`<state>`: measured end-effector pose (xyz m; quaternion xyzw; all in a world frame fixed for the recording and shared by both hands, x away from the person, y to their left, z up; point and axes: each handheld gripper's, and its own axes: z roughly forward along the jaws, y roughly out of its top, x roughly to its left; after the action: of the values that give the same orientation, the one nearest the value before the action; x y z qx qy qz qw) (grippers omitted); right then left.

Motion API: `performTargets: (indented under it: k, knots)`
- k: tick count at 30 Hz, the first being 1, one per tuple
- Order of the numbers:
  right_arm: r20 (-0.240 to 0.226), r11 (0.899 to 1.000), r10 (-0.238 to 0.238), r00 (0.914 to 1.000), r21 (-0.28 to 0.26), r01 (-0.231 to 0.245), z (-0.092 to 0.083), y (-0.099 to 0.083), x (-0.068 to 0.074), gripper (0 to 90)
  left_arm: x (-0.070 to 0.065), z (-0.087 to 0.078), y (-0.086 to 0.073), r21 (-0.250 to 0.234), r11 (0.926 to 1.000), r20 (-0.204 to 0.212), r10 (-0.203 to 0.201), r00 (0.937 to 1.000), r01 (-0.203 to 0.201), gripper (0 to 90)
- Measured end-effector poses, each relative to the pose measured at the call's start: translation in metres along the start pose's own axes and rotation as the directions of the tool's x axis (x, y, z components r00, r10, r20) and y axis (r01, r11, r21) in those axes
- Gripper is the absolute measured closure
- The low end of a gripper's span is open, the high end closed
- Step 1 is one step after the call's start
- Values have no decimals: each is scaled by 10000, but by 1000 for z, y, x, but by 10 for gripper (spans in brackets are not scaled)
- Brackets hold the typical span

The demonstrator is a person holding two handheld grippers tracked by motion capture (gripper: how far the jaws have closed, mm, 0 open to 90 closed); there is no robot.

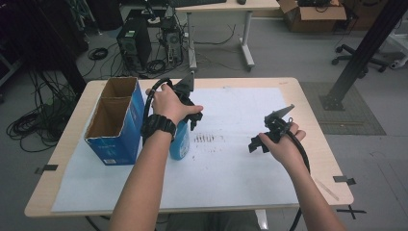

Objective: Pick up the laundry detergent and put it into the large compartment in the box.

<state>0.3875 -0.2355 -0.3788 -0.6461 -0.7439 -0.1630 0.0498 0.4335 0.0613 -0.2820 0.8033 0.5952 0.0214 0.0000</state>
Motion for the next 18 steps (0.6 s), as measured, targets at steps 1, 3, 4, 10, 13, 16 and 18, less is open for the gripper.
performTargets:
  k: [1, 3, 4, 10, 13, 16, 18]
  knots:
    - [17, 10000, 0, 10000, 10, 0, 0, 0, 0, 38, 0, 0, 0, 31, 10000, 30, 4, 10000, -4, 54]
    - [16, 10000, 47, 10000, 31, -47, 1, 0, -1, 38, 0, 0, 0, -32, 10000, 35, -22, 10000, 22, 61]
    - [31, 10000, 35, 10000, 29, -35, 1, 0, -2, 38, 1, -1, 0, -40, 10000, 27, -24, 10000, 24, 62]
    - [0, 10000, 67, 10000, 26, -67, 1, 0, -2, 38, 1, -1, 0, 30, 10000, 62, -63, 10000, 63, 96]
    - [8, 10000, 67, 10000, 31, -67, 2, 0, -2, 38, 1, -1, 0, 32, 10000, 99, -55, 9999, 54, 110]
    - [27, 10000, 24, 10000, 79, -24, 4, -1, -2, 38, 1, -1, 0, 49, 10000, 119, -23, 9999, 23, 129]
    - [31, 9999, 59, 10000, 86, -59, 4, -1, -2, 38, 2, -1, 0, 39, 10000, 123, -26, 9999, 25, 135]
